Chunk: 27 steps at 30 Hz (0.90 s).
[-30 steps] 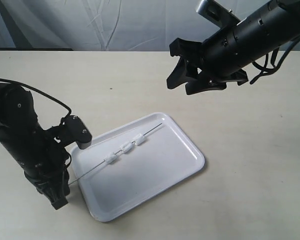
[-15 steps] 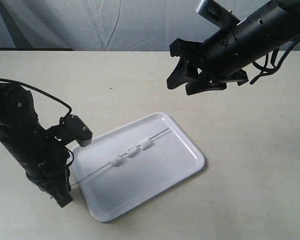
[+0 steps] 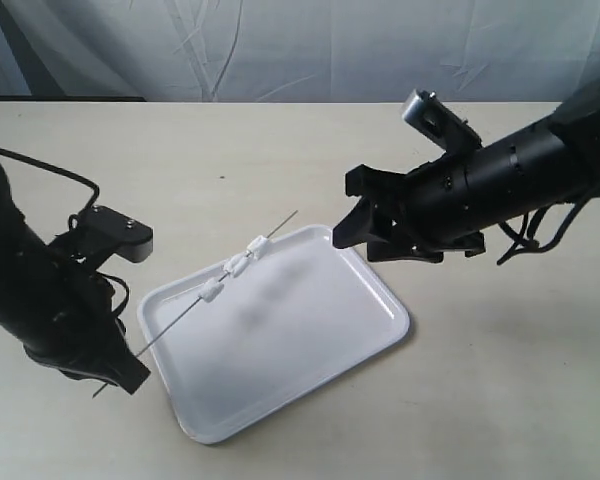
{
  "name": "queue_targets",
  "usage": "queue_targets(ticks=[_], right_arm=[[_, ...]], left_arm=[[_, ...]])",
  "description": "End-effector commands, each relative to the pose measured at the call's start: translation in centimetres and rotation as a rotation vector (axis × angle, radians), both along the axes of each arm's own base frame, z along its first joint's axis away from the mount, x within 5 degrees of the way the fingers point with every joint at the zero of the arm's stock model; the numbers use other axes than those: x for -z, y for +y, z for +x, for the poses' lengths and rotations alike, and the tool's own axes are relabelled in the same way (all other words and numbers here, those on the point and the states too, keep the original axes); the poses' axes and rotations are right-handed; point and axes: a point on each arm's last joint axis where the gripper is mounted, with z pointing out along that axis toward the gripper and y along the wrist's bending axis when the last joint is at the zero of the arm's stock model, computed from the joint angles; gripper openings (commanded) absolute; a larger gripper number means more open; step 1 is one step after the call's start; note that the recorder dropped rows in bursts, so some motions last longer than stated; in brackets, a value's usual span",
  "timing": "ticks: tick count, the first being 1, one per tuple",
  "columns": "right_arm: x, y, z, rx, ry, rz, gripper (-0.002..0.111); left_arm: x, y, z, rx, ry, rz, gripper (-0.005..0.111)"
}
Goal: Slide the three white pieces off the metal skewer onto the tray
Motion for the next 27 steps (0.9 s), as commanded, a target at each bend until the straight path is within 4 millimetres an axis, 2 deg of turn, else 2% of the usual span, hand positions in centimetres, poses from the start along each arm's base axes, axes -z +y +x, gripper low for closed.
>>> queue_targets(ticks=[1, 8, 14, 20, 27], right_arm=[[0.3, 0.6, -0.7, 0.034, -0.053, 0.163, 0.047], [0.4, 0.9, -1.5, 0.04, -0.086, 0.311, 0.047], [1.0, 2.0, -2.8, -0.009, -0.079, 0.281, 0.047], [1.4, 3.6, -3.5, -0.02, -0.099, 0.197, 0.047], [1.2, 4.1, -3.6, -0.013, -0.055, 0.233, 0.047]], left_arm=[[-1.6, 0.2, -2.4, -0.069, -0.019, -0.105, 0.0], [-3.6, 1.1, -6.4, -0.138, -0.068, -0.266, 0.0], [-4.9, 1.9, -8.9, -0.137, -0.116, -0.349, 0.0], [-6.0, 2.2, -10.1, -0.121, -0.145, -0.395, 0.0], [-6.0, 2.4, -9.9, -0.156, -0.175, -0.38, 0.0]])
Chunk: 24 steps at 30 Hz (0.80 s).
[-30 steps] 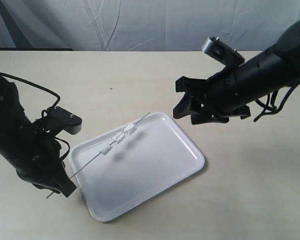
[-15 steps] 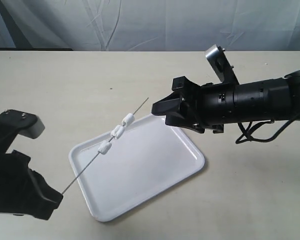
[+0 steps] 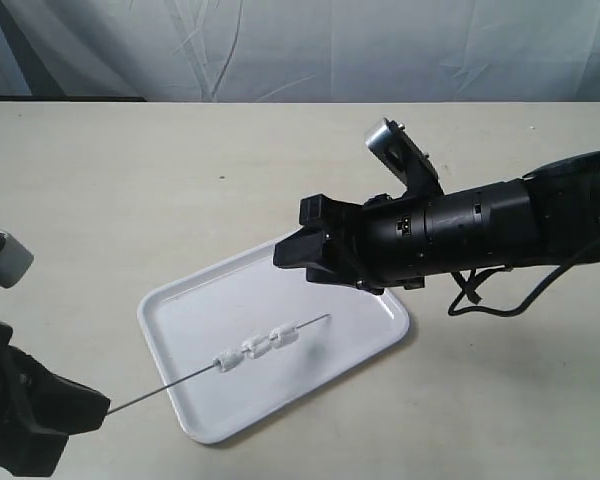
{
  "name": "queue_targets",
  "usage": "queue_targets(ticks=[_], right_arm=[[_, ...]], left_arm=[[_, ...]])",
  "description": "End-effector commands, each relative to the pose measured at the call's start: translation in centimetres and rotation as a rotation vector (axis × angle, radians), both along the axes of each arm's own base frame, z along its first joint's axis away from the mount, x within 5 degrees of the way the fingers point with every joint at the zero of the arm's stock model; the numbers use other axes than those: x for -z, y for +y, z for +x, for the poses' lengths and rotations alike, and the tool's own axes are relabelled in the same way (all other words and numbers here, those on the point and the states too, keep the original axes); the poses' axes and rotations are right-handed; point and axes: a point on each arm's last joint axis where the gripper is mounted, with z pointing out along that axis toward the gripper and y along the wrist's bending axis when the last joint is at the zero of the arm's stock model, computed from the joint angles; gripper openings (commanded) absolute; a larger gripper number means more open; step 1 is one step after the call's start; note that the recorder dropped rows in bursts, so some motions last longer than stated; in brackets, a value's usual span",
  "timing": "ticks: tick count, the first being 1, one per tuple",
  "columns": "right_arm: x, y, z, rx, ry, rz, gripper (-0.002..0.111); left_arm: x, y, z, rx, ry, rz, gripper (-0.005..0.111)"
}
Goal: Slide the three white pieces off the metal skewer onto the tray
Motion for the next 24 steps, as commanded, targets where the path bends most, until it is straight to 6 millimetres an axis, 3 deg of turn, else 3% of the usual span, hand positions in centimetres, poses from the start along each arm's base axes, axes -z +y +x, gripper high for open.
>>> queue_targets(ticks=[1, 8, 16, 24], right_arm=[[-0.3, 0.2, 0.0, -0.001, 0.017, 0.027, 0.047], [-0.2, 0.5, -0.5, -0.019, 0.086, 0.079, 0.047], [2.9, 1.6, -2.8, -0.079, 0.196, 0.019, 0.047], [5.0, 2.3, -3.0, -0.066, 0.219, -0.079, 0.047]], left_arm=[[-0.1, 0.0, 0.0, -0.017, -0.014, -0.001, 0.0], [-0.1, 0.1, 0.1, -0.03, -0.013, 0.003, 0.0], [-0.1, 0.2, 0.3, -0.043, -0.037, 0.008, 0.0], [-0.1, 0.2, 0.3, -0.044, -0.039, 0.008, 0.0]])
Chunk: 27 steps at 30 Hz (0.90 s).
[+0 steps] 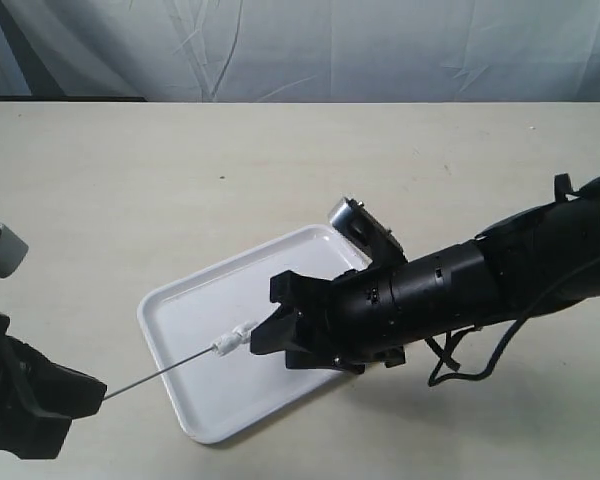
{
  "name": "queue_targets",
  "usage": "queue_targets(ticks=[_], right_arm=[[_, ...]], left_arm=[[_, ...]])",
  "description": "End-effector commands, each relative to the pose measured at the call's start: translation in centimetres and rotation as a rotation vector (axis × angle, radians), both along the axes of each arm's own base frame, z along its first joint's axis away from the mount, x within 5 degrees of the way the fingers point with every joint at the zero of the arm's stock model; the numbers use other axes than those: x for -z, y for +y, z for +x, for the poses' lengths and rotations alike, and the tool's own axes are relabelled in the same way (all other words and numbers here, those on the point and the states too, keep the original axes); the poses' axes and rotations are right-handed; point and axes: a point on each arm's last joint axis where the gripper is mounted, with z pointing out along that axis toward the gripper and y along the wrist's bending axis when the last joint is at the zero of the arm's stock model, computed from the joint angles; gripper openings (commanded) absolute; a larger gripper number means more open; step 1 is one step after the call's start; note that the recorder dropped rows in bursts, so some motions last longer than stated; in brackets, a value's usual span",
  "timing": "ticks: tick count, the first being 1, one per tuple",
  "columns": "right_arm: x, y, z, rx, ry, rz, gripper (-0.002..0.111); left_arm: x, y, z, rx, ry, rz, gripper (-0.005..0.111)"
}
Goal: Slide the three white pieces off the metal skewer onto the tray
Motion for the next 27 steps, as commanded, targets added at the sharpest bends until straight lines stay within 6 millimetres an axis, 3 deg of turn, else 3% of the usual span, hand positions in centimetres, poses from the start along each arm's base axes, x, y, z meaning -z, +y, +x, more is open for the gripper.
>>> queue_targets(ticks=[1, 10, 20, 27], right_arm=[[1.0, 0.2, 0.3, 0.016, 0.007, -0.048, 0.047], [1.6, 1.2, 2.3, 0.056, 0.001, -0.066, 0.047], [3.2, 1.1, 3.0, 0.105, 0.028, -0.132, 0.047], [2.7, 1.5, 3.9, 0.126, 0.003, -0.128, 0.047]], left_arm=[[-0.1, 0.0, -0.1, -0.003, -0.011, -0.007, 0.0], [-0.1, 0.0, -0.2, -0.003, -0.003, -0.005, 0.0], [-0.1, 0.0, -0.2, -0.001, -0.001, -0.005, 0.0], [-0.1, 0.0, -0.3, 0.002, 0.008, -0.007, 0.0]])
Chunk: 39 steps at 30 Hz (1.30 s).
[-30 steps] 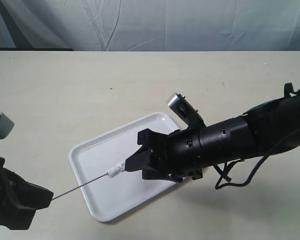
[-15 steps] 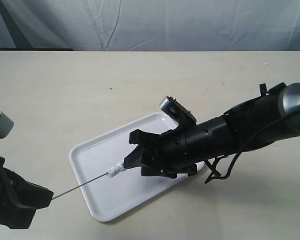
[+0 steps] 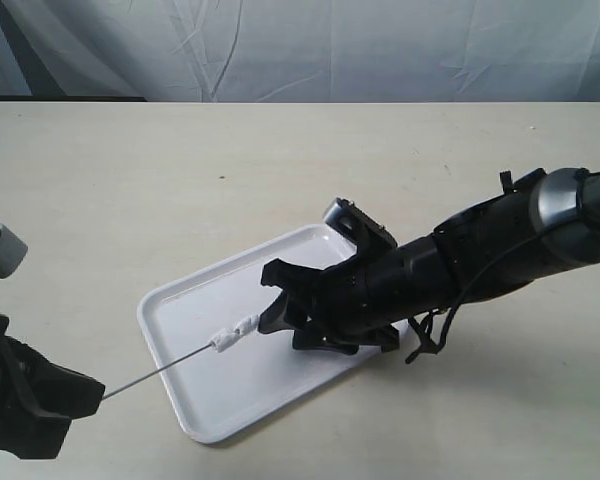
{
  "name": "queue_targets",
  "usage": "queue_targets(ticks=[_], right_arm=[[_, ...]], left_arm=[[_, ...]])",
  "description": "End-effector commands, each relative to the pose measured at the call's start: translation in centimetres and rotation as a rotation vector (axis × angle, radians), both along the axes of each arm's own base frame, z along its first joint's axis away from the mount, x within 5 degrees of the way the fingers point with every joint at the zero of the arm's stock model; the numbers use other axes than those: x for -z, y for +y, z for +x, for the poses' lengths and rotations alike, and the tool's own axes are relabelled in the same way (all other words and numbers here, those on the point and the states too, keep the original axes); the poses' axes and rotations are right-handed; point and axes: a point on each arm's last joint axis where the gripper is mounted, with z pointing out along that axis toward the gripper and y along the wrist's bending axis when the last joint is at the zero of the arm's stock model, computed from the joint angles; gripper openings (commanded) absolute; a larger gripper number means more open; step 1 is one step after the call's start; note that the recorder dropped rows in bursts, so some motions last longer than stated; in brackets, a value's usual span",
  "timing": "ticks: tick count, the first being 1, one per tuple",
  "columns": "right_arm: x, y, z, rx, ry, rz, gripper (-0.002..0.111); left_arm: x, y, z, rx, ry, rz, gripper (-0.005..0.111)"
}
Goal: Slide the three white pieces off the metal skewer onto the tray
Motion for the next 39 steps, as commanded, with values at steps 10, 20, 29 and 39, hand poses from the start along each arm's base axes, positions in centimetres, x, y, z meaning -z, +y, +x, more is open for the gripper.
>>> queue_targets(ticks=[10, 20, 29, 39], right_arm=[[-1.0, 0.86, 1.6, 0.029, -0.044, 0.015, 0.047], [-1.07, 0.94, 1.51, 0.021, -0.039, 0.026, 0.047], [-1.0, 0.86, 1.6, 0.029, -0.044, 0.015, 0.041], [-0.99, 0.84, 1.61, 0.031, -0.045, 0.012, 0.018]], left_arm=[[-0.06, -0.11, -0.37, 0.011, 0.018, -0.012, 0.0], [-0.09, -0.09, -0.25, -0.001, 0.009, -0.014, 0.0], [-0.11, -0.08, -0.17, -0.003, -0.001, -0.013, 0.0], [-0.09, -0.09, -0.23, 0.0, 0.005, -0.013, 0.0]])
